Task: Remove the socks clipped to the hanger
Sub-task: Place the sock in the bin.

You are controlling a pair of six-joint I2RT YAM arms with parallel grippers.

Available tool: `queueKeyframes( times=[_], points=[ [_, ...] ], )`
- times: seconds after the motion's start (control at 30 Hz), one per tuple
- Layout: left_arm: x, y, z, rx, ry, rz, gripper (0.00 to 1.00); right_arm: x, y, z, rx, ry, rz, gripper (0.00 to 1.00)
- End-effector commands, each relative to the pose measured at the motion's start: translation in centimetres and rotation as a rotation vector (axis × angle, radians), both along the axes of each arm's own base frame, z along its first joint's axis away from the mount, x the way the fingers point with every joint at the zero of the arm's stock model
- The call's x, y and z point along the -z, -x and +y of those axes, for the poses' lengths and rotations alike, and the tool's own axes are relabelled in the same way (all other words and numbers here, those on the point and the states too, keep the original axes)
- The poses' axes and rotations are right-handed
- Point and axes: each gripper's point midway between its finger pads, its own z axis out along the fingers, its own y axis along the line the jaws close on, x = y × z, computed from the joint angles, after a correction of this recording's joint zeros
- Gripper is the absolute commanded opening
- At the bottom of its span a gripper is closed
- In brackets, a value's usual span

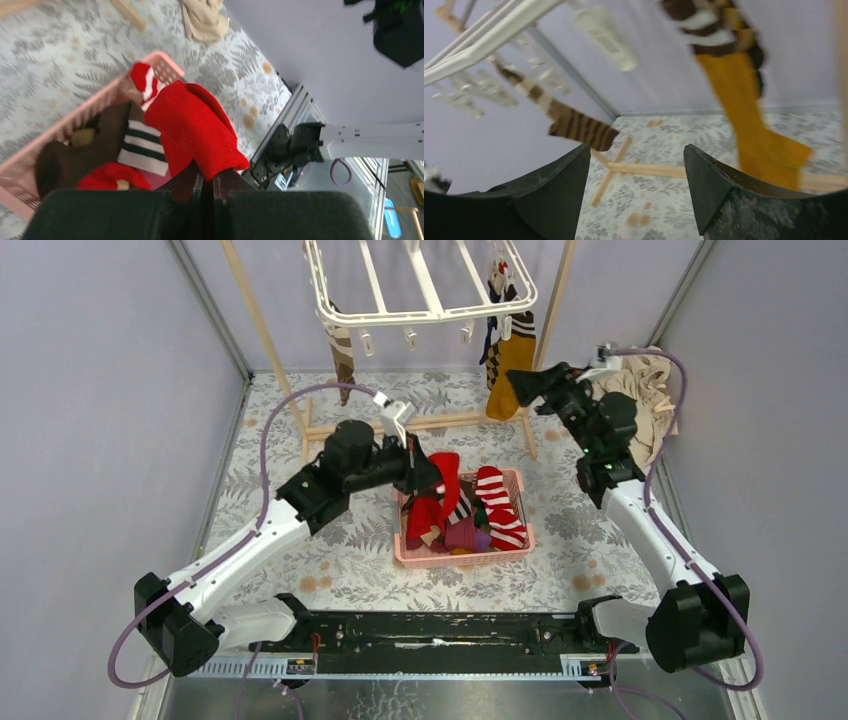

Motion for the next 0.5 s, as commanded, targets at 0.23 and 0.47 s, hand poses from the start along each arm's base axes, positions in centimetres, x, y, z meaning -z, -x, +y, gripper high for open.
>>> queueKeyframes(
  times=[0.23, 0.47],
  points=[
    [7.6, 1.2, -3.5, 0.001, -0.013, 0.091, 0.48, 1.6, -3.2, -6.6, 0.05, -0.045, 0.0, 0.76],
    [9.8, -0.7, -3.7, -0.05, -0.088, 0.082, 0.95, 2.5, -8.2, -6.3, 0.031, 0.022, -0.032, 0.76]
  ],
)
